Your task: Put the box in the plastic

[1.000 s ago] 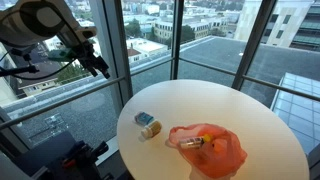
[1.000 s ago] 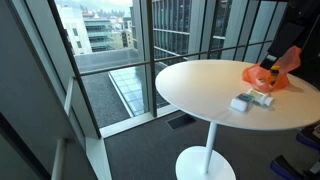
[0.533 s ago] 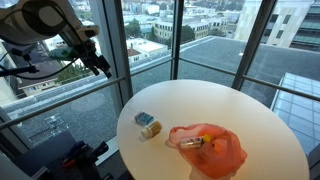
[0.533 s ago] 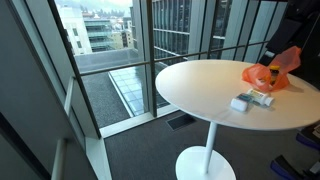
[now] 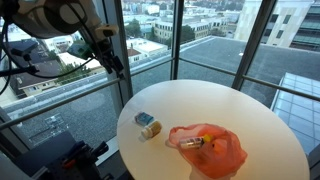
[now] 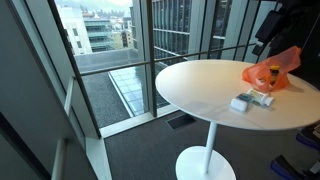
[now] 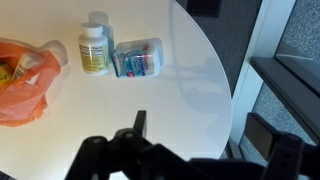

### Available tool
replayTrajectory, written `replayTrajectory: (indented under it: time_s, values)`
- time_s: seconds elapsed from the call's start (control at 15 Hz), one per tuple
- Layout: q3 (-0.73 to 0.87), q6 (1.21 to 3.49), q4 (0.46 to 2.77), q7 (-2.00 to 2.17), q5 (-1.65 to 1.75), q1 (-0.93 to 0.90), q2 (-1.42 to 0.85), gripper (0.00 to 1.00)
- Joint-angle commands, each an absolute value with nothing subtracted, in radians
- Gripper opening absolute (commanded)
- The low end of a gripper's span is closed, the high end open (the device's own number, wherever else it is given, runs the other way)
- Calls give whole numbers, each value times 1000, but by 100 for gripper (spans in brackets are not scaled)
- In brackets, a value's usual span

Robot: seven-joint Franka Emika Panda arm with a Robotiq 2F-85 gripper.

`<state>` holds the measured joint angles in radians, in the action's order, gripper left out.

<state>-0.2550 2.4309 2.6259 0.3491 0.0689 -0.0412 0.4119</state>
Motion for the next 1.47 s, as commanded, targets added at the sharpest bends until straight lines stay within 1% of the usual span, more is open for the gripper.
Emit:
replayTrajectory:
  time_s: [0.0, 0.2, 0.53, 0.87, 1.27, 1.4]
  values:
    - [-173, 2416, 2585, 319, 34, -22, 331, 100]
    - [-114, 2441, 2584, 320, -9, -9, 274, 100]
    - [-60, 2522, 2575, 357, -61, 22, 174, 100]
    - [-41, 2636, 2566, 475, -68, 48, 69, 100]
    - [-37, 2656, 2519, 546, -138, 16, -25, 100]
    - [-27, 2656, 2545, 520, -124, 12, -6, 100]
